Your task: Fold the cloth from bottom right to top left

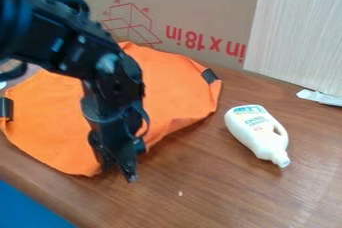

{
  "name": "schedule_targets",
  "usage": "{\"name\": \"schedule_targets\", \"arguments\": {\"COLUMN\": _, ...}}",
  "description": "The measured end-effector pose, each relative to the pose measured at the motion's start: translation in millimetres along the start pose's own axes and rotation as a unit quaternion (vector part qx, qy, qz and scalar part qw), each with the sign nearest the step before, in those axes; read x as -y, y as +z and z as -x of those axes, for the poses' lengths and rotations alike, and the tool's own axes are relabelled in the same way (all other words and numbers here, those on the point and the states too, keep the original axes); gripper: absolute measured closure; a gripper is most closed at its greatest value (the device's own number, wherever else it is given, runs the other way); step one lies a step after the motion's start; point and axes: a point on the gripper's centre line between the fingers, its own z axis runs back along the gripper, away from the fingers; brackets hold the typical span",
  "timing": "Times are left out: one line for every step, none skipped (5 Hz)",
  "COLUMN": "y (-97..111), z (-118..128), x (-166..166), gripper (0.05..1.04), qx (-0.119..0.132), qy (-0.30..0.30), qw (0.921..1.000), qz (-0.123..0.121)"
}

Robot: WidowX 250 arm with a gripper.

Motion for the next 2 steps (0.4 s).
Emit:
{"name": "schedule_targets", "arguments": {"y": 24, "z": 0, "x": -26, "gripper": 1.023, "qx": 0.003, "qy": 0.018, "qw": 0.9994, "qz": 0.028}}
{"name": "schedule_targets", "arguments": {"y": 38, "z": -3, "x": -60, "gripper": 1.024, "qx": -0.026, "qy": 0.018, "qw": 0.9981, "qz": 0.053}}
